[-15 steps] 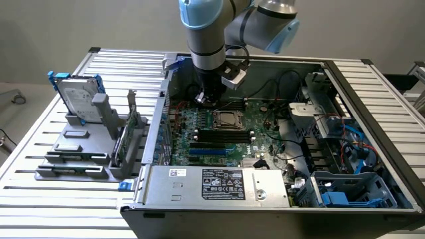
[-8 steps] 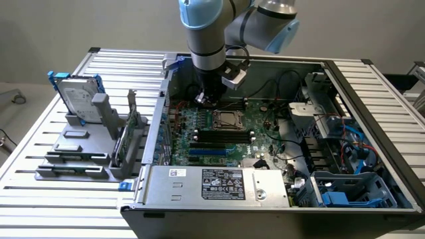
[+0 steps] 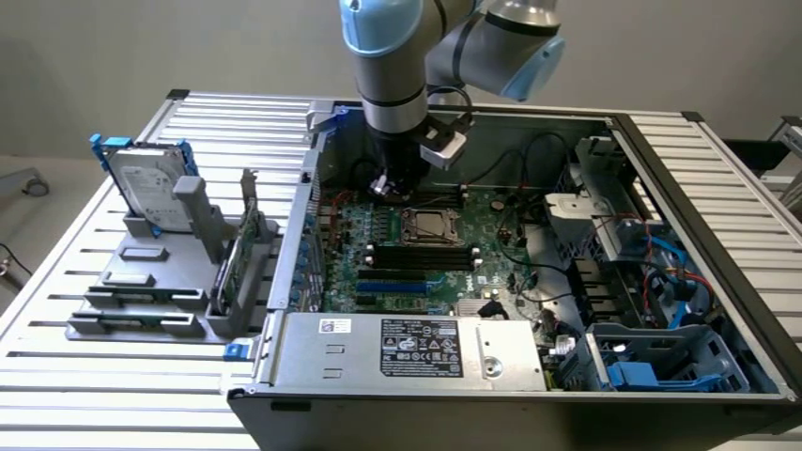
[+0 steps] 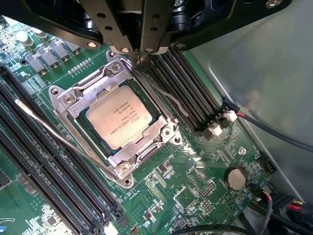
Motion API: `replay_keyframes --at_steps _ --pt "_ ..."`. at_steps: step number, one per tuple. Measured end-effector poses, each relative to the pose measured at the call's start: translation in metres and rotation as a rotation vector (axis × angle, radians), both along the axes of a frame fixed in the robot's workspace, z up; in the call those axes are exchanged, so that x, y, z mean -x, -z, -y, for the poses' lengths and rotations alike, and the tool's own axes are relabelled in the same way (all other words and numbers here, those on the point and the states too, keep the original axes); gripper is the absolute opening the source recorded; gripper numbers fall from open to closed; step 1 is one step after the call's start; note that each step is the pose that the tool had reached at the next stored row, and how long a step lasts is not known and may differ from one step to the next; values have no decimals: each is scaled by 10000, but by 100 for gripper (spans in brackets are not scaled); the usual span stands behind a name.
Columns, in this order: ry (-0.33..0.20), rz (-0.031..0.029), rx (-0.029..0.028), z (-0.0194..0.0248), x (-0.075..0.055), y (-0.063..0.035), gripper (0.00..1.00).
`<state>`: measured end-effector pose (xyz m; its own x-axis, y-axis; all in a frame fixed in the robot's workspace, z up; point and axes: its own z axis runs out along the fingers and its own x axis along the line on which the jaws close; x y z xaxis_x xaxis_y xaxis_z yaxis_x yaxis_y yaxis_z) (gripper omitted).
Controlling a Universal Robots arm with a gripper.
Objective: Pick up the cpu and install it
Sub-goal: 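Install the first cpu locking lever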
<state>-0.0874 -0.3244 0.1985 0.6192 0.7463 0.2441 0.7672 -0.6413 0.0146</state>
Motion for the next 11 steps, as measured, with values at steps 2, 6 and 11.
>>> replay_keyframes --at_steps 2,6,11 --pt "0 5 5 -1 -7 3 11" --pt "0 14 13 -3 -22 10 11" --pt "0 20 16 -5 -46 18 11"
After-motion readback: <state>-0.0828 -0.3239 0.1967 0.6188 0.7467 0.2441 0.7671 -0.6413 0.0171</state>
